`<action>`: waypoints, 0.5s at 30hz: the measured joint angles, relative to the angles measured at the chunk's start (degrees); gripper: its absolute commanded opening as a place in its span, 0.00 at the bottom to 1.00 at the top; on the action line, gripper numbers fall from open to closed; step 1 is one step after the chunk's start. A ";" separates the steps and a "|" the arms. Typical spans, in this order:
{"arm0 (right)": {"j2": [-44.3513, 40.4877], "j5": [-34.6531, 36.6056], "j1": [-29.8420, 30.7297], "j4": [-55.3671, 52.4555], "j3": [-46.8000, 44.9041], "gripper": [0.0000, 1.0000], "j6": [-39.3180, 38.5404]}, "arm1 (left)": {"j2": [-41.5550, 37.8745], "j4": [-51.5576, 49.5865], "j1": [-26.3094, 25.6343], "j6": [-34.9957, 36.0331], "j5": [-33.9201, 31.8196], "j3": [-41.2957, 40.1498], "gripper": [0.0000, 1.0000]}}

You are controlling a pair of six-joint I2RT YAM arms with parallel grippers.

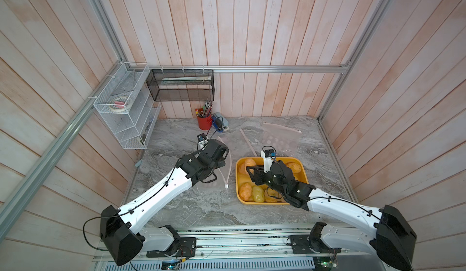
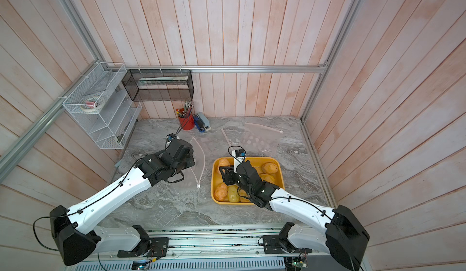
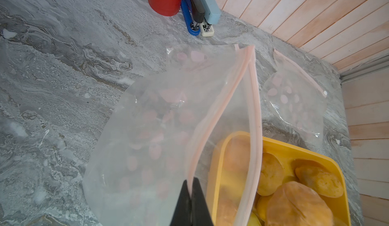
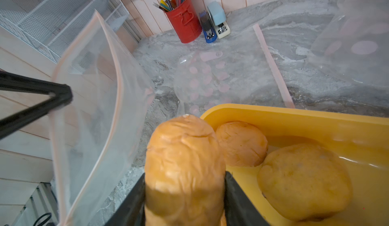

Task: Put the potatoes into a zipper bag and zip it
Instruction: Place the potato into the zipper food storage bag.

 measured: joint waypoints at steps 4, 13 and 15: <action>-1.99 -0.66 1.66 0.00 1.62 0.19 -0.85 | 0.00 0.50 0.00 0.26 0.31 -0.04 0.00; 5.77 -3.45 6.45 0.09 11.19 0.18 -5.20 | 0.02 1.92 0.00 1.29 1.88 -0.90 0.00; 8.02 -3.91 6.47 0.55 12.96 0.18 -5.95 | 0.02 2.10 0.00 1.31 2.19 -0.94 0.00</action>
